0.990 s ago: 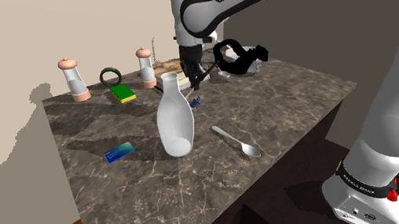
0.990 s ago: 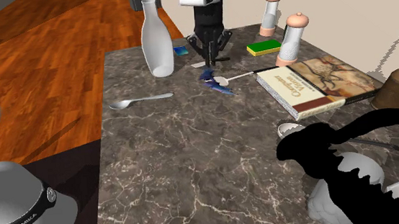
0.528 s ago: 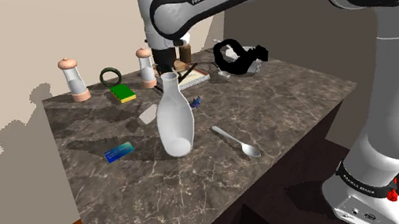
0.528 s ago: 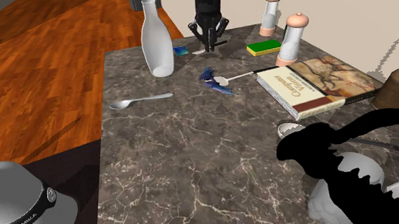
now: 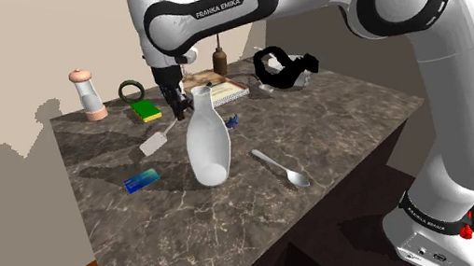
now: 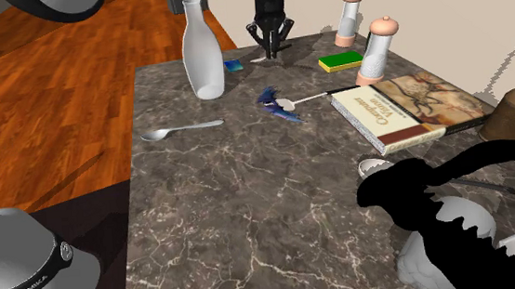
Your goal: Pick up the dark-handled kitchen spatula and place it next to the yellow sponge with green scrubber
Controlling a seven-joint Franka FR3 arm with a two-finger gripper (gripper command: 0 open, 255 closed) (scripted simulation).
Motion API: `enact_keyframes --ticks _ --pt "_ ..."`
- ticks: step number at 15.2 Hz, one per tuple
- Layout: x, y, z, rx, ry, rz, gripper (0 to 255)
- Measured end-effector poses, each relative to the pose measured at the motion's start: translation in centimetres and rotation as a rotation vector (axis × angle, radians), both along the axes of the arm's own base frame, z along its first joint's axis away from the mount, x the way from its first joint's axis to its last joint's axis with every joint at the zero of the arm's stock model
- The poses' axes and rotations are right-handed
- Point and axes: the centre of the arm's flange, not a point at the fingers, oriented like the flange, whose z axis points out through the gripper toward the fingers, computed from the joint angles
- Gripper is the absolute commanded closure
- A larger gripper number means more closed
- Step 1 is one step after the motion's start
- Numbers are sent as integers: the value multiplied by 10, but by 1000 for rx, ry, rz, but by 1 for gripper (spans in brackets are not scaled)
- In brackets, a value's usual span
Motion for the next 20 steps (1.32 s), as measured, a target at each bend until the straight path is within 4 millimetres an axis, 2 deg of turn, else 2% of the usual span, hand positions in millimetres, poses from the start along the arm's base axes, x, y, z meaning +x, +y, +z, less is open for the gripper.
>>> enact_keyframes --ticks 13,20 --pt "1 2 -67 0 0 -1 255" --pt "1 1 -72 0 0 -1 255"
